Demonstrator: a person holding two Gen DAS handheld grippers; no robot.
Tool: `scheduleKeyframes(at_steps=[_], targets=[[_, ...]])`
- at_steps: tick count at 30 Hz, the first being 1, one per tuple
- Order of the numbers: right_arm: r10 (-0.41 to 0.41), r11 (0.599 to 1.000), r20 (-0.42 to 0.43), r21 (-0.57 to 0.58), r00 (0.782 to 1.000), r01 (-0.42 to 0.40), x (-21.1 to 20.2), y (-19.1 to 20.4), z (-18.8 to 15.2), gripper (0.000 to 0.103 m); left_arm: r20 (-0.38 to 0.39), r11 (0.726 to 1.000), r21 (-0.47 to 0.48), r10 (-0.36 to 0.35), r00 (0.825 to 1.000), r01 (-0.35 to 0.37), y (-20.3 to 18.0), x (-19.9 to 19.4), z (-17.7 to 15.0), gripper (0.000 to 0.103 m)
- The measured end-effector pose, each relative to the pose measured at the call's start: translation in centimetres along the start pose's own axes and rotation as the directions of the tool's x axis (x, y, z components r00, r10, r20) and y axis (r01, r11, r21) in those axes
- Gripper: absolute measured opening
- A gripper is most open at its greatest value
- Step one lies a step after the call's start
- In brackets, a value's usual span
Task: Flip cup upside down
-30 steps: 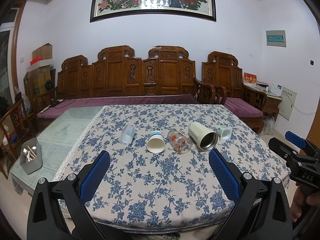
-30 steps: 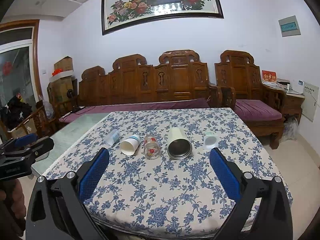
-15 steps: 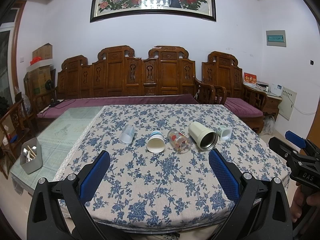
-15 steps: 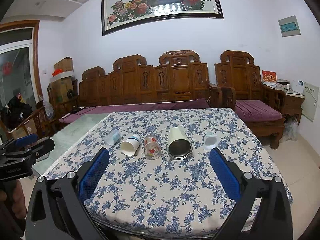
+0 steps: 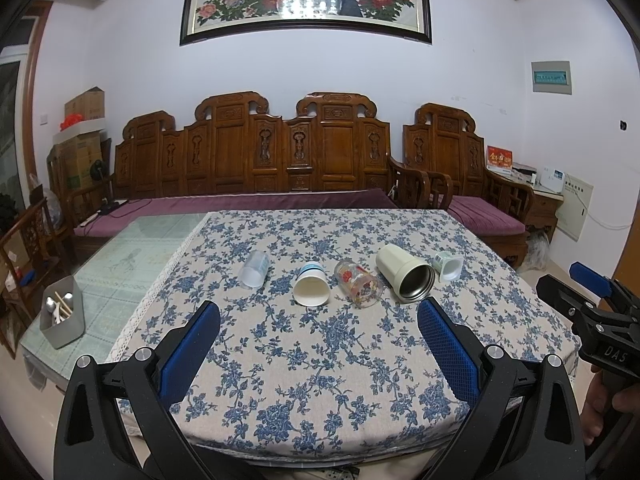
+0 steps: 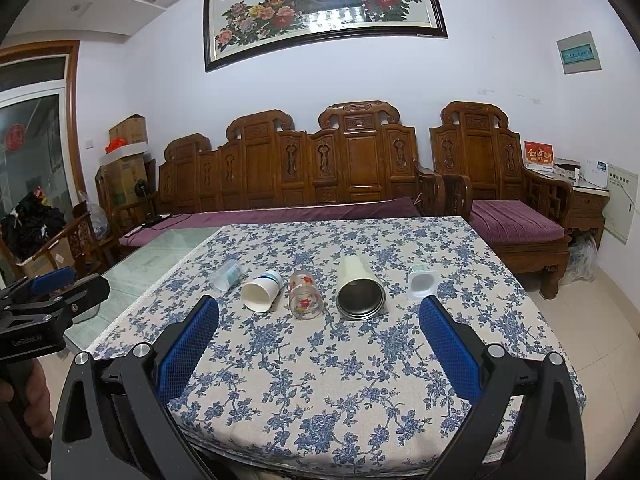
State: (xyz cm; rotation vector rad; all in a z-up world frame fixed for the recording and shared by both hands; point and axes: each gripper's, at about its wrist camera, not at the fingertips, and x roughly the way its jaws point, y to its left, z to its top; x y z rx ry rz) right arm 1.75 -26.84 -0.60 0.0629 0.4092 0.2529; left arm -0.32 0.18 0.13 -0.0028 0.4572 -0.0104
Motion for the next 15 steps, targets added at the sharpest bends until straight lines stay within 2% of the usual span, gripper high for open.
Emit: scheduleKeyframes(at_steps=[11, 15], targets=[[0.003, 1.0, -0.003, -0.003, 1.0, -0.003, 0.0, 0.2, 0.0, 0.101, -0.006, 1.0, -0.004, -0.003, 1.0, 0.003, -0.9, 0.1, -0.3, 0.095], [0.012, 1.0, -0.012, 0.0, 1.0, -0.012, 0.4, 0.2, -0.1, 0.101, -0.037, 1.0, -0.001, -0.007, 0.999, 0.007, -1.1, 1.2, -0.5, 0.095]])
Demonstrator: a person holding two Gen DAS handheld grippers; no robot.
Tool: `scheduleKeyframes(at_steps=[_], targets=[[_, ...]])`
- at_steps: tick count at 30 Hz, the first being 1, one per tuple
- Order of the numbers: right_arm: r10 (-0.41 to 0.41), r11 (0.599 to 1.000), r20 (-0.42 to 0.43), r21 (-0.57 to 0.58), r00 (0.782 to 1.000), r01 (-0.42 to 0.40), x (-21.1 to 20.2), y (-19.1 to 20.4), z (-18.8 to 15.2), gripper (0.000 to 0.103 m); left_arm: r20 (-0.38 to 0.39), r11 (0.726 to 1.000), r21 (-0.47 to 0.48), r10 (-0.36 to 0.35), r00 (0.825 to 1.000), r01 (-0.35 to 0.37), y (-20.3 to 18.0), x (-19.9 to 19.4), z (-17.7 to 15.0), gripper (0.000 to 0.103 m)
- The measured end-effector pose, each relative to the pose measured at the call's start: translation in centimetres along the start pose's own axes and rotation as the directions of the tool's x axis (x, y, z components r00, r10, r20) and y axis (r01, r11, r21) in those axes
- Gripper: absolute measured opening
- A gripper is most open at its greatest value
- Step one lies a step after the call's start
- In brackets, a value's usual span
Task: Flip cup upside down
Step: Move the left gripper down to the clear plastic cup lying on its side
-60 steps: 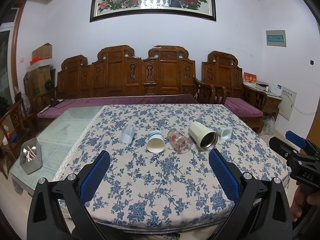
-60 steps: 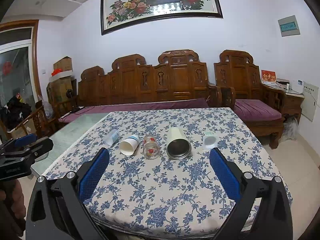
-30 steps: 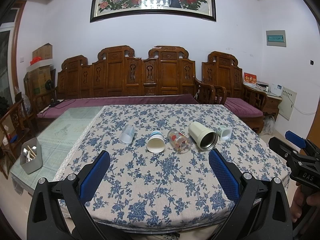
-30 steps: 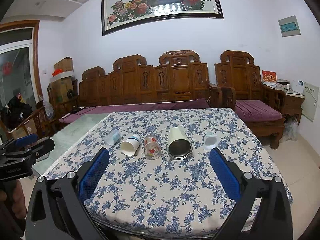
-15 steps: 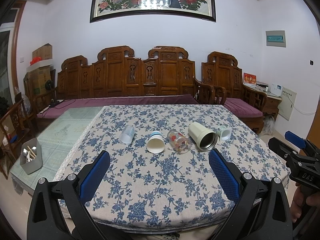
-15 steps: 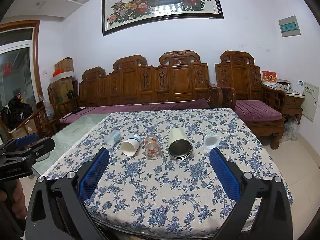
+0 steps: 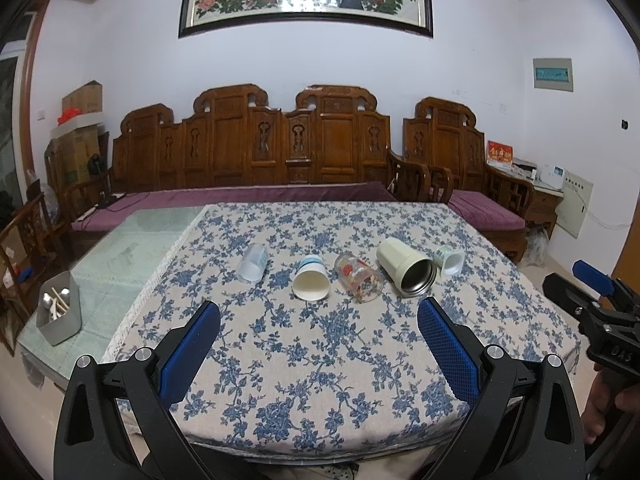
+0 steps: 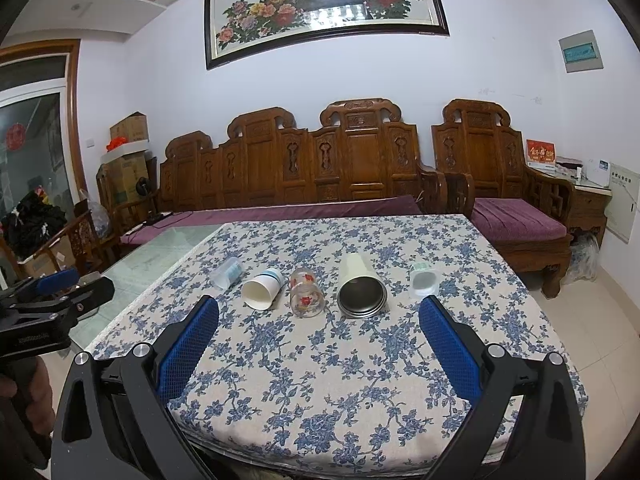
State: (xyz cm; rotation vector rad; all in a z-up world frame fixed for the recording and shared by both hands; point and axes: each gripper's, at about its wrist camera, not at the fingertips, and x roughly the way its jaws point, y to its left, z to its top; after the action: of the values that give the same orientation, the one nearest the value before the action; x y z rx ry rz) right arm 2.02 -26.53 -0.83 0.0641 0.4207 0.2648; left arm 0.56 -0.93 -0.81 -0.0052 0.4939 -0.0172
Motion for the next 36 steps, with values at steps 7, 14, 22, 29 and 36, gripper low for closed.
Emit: scheduleKeyframes(at_steps=[7, 14, 22, 29, 36], targets=[[0.032, 0.999, -0.054, 0.003, 0.998, -0.032, 3.7, -0.5, -0.5, 0.101, -0.085, 1.0, 0.029, 0.001, 0.996, 0.001, 2.3, 3.3, 1.0, 0.095], [0.063, 0.997, -0.154, -0.031, 0.986, -0.068, 10.0, -0.1, -0.9, 0.101, -0.143, 0.998, 0.065, 0.007, 0.99, 0.003, 3.9, 7.2, 2.3, 0.095], [0.092, 0.993, -0.267, -0.046, 0.959, -0.108, 16.7, 0.7, -2.1, 0.101, -0.232, 0.997, 0.071, 0.02, 0.973, -0.004, 6.5, 13.0, 3.2, 0.095], [0.122, 0.985, -0.328, -0.073, 0.937, -0.154, 21.6, 2.6, -2.6, 0.101, -0.314, 0.997, 0.075, 0.04, 0.949, -0.017, 9.3, 19.4, 3.2, 0.095], [0.159, 0.975, -0.369, -0.087, 0.916, -0.204, 25.4, 5.3, -2.8, 0.101, -0.397, 0.999, 0.053, 0.032, 0.917, -0.011, 12.4, 25.8, 3.9, 0.088]])
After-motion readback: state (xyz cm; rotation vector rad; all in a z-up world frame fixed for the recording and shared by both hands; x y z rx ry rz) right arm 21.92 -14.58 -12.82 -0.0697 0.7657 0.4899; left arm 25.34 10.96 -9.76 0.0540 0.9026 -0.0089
